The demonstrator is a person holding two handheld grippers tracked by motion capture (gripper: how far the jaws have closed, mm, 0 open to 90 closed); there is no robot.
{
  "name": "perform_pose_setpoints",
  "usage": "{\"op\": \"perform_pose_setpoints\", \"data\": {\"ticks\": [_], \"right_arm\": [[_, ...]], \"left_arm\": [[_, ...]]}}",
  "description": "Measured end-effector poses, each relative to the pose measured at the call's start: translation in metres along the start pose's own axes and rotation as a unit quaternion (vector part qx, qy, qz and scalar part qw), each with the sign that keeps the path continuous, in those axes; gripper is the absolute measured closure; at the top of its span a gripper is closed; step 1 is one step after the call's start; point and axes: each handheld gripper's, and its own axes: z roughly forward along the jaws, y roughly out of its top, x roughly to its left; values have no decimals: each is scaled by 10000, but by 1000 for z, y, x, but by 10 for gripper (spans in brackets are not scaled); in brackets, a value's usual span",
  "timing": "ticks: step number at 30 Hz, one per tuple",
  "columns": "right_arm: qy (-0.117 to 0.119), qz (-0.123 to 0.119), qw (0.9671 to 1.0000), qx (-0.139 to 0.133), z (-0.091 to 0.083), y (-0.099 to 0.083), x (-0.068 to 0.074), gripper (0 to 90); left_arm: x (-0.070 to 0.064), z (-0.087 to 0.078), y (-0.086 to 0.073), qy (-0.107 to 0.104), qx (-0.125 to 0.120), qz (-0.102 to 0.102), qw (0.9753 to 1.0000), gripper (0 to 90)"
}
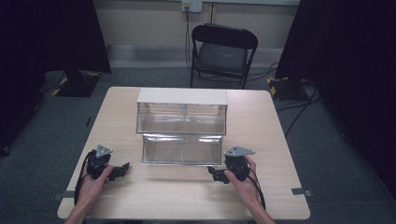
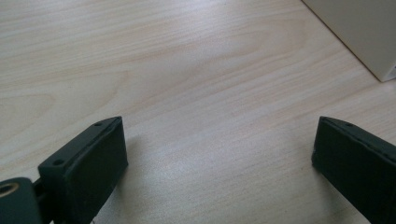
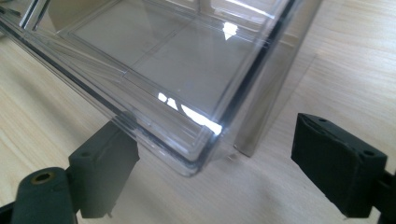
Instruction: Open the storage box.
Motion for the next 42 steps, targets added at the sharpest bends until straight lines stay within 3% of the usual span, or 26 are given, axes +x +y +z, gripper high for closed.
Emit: {"op": "perform_pose_setpoints", "data": {"ticks": [15,42], "right_arm": [[244,16,9994,-238,1,0,4,135],[209,-136,9992,-310,-3,1,7,136]], "left_arm": [[0,0,0,-2,0,1,10000,27],[0,0,0,-2,0,0,10000,27]]}}
